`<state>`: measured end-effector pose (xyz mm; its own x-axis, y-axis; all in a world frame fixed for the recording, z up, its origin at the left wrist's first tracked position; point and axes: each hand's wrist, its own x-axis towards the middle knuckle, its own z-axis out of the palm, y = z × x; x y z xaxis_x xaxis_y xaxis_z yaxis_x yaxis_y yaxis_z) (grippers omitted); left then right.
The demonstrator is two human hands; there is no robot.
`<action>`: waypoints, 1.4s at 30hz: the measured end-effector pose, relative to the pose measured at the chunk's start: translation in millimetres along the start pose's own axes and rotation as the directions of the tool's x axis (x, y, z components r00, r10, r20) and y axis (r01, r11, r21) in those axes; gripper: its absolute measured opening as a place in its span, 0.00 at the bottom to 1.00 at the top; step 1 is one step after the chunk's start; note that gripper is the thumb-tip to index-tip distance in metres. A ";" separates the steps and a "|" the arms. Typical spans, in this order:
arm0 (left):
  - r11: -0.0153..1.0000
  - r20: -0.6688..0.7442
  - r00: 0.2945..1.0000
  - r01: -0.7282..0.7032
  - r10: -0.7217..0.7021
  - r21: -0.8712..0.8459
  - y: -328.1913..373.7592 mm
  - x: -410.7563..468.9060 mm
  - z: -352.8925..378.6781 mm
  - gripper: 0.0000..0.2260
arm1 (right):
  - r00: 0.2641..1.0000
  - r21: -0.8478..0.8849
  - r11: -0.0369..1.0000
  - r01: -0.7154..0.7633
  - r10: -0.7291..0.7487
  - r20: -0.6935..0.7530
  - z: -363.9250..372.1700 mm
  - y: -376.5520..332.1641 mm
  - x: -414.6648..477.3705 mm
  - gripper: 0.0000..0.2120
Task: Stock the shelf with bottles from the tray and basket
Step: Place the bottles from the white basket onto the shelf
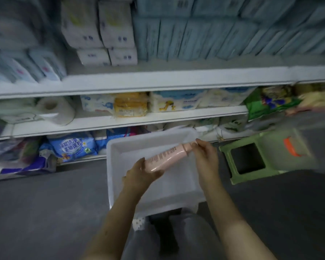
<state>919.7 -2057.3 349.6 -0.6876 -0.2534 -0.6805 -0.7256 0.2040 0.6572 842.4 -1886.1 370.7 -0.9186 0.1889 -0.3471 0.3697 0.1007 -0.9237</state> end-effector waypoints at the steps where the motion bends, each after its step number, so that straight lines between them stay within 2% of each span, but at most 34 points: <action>1: 0.999 -0.011 0.999 -0.033 0.033 0.018 9.0 -4.2 -3.2 0.36 | 1.000 0.019 0.999 0.026 -0.026 -0.015 -0.8 -11.1 -0.8 0.07; 5: 0.984 -0.025 0.984 -0.176 0.176 -0.003 58.1 -40.8 -18.5 0.34 | 0.987 0.112 0.982 0.155 -0.149 -0.061 -20.7 -70.7 -23.7 0.06; 8: 0.968 -0.027 0.969 -0.245 0.244 -0.056 94.4 -60.5 -24.3 0.31 | 0.969 0.182 0.952 0.245 -0.236 -0.072 -37.0 -109.2 -31.6 0.10; 12: 0.951 0.114 0.948 -0.282 0.297 -0.129 133.6 -81.5 -21.6 0.23 | 0.945 0.281 0.905 0.318 -0.325 -0.022 -63.1 -153.1 -31.2 0.12; 13: 0.951 0.149 0.945 -0.267 0.290 -0.153 141.6 -84.9 -18.2 0.23 | 0.934 0.307 0.889 0.340 -0.359 0.004 -71.5 -162.2 -29.9 0.13; 15: 0.954 0.209 0.939 -0.237 0.273 -0.184 156.7 -92.0 -6.4 0.29 | 0.908 0.342 0.863 0.371 -0.414 0.061 -91.7 -177.9 -26.5 0.16; 17: 0.944 0.262 0.923 -0.219 0.283 -0.248 171.4 -96.6 11.4 0.36 | 0.890 0.386 0.848 0.362 -0.438 0.126 -116.6 -190.1 -20.4 0.18; 18: 0.936 0.281 0.913 -0.218 0.295 -0.276 179.7 -98.7 22.4 0.36 | 0.875 0.392 0.846 0.361 -0.453 0.173 -131.6 -195.0 -16.9 0.17; 19: 0.934 0.301 0.906 -0.210 0.298 -0.290 189.9 -104.4 33.7 0.34 | 0.856 0.380 0.851 0.363 -0.466 0.226 -146.9 -199.3 -13.0 0.16; 21: 0.932 0.343 0.889 -0.201 0.303 -0.302 211.7 -115.5 58.9 0.25 | 0.834 0.320 0.881 0.349 -0.448 0.323 -179.4 -206.0 -1.9 0.16; 23: 0.935 0.388 0.871 -0.191 0.302 -0.299 234.8 -127.5 88.2 0.17 | 0.829 0.325 0.893 0.310 -0.421 0.368 -212.4 -214.0 10.6 0.16; 26: 0.947 0.425 0.853 -0.222 0.304 -0.232 266.6 -145.9 136.9 0.21 | 0.836 0.387 0.880 0.277 -0.419 0.354 -259.1 -229.2 29.5 0.14; 29: 0.937 0.394 0.853 -0.283 0.343 -0.203 297.0 -165.8 181.8 0.23 | 0.850 0.395 0.872 0.290 -0.424 0.313 -303.1 -242.9 48.1 0.14; 31: 0.906 0.315 0.850 -0.384 0.421 -0.176 313.9 -170.7 207.0 0.23 | 0.857 0.384 0.875 0.294 -0.419 0.298 -328.7 -250.9 58.1 0.15; 34: 0.797 0.209 0.771 -0.561 0.602 -0.226 339.5 -180.7 236.5 0.10 | 0.852 0.384 0.867 0.317 -0.438 0.286 -360.6 -263.6 69.8 0.15; 36: 0.748 0.176 0.728 -0.634 0.663 -0.196 355.2 -183.6 252.7 0.09 | 0.854 0.381 0.861 0.337 -0.450 0.261 -374.8 -271.7 78.0 0.15; 38: 0.726 0.145 0.711 -0.670 0.688 -0.158 367.5 -181.1 266.4 0.11 | 0.858 0.374 0.859 0.349 -0.453 0.242 -384.9 -278.3 88.2 0.15; 42: 0.703 0.135 0.694 -0.667 0.707 -0.247 387.9 -168.0 286.8 0.11 | 0.853 0.359 0.859 0.365 -0.463 0.241 -401.8 -289.8 111.7 0.19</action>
<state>745.8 -1664.4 625.9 -0.9940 0.0960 -0.0516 -0.0441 0.0784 0.9959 688.7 -1501.6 664.9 -0.9883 -0.1213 0.0927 -0.0678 -0.1949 -0.9785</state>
